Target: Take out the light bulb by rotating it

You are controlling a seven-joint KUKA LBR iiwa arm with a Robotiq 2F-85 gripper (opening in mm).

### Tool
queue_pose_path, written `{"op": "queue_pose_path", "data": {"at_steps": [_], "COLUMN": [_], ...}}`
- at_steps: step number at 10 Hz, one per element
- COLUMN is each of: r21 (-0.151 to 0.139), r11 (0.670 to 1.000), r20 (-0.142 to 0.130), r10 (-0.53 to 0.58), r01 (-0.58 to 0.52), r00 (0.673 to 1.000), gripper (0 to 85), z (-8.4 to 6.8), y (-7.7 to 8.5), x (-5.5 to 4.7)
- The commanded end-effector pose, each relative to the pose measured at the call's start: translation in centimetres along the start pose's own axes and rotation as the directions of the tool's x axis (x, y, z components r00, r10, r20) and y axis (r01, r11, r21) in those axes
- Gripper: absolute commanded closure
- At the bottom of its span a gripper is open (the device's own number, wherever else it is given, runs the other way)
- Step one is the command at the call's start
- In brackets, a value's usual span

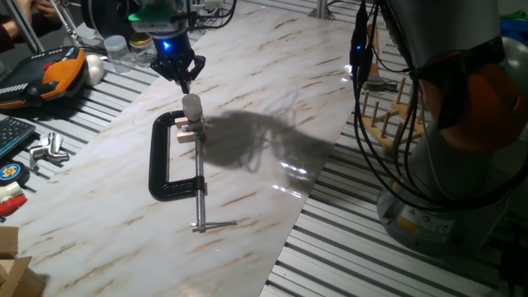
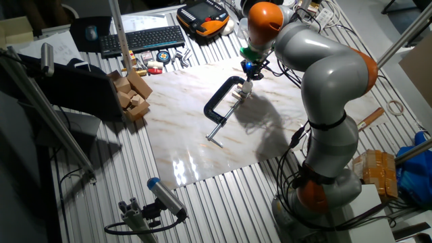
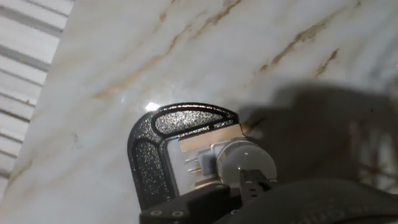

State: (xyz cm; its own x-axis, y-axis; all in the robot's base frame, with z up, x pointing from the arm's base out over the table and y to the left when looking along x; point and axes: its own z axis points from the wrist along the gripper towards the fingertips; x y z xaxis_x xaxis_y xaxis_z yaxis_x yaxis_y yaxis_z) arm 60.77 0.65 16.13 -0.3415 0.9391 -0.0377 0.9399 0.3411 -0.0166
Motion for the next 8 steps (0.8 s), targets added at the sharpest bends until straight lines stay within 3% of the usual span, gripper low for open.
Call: {"op": "queue_pose_path", "data": {"at_steps": [1, 8], "r21": [0.057, 0.048], "r11": [-0.004, 0.013], "r20": [0.024, 0.015], "r10": [1.0, 1.0], "r01": [-0.998, -0.999], "r00": [-0.003, 0.014], "gripper": [85.0, 85.0], "z": [-0.03, 0.29], "y": [-0.03, -0.19], "x": [0.0, -0.05]}}
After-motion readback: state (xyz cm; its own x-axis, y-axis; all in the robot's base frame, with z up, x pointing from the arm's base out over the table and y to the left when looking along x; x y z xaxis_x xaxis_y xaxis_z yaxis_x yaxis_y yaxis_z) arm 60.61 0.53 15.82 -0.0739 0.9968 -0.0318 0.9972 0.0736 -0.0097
